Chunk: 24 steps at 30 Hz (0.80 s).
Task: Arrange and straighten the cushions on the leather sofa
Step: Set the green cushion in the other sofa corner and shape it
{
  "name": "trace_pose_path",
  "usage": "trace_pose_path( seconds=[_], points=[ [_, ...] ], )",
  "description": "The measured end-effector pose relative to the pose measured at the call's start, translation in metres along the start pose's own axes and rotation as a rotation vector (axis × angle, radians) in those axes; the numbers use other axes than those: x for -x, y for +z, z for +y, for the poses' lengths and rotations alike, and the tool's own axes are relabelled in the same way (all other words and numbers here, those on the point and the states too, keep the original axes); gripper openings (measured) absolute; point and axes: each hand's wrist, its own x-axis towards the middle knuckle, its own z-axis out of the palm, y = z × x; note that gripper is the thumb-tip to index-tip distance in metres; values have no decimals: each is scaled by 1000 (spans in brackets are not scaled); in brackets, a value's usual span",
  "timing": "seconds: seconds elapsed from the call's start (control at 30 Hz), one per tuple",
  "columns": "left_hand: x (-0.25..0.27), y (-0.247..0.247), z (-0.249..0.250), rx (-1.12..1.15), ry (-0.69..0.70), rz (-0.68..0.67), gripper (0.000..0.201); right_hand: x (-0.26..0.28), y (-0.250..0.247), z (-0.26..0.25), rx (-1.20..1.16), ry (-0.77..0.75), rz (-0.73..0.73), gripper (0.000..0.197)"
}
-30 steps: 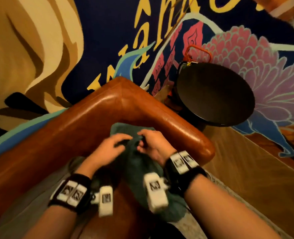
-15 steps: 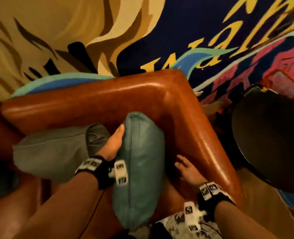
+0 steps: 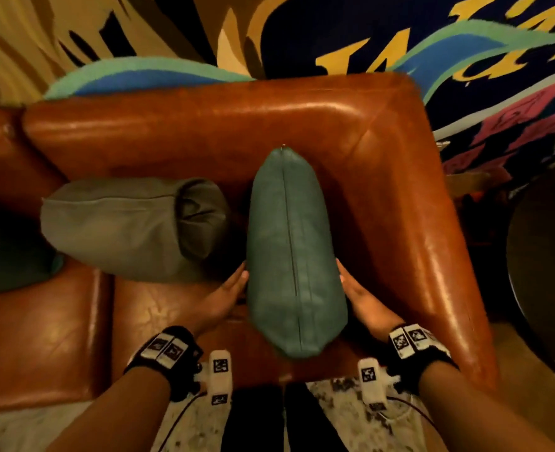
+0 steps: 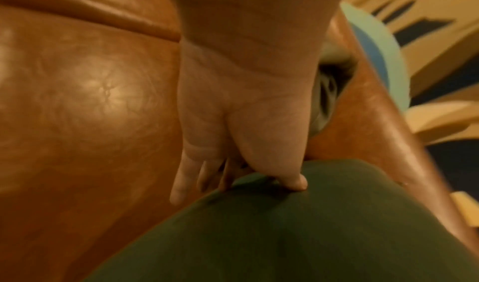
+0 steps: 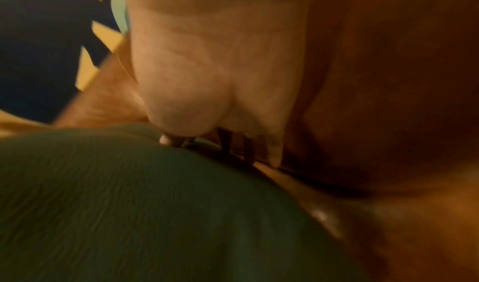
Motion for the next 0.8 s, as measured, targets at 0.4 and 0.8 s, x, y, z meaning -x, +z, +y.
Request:
trace_pose_path(
  seconds=[0.4, 0.8],
  points=[
    [-56, 40, -30, 314, 35, 41, 68, -44, 10, 41, -244, 128, 11, 70],
    [-86, 49, 4, 274, 80, 80, 86, -64, 30, 26, -69, 54, 0, 43]
  ],
)
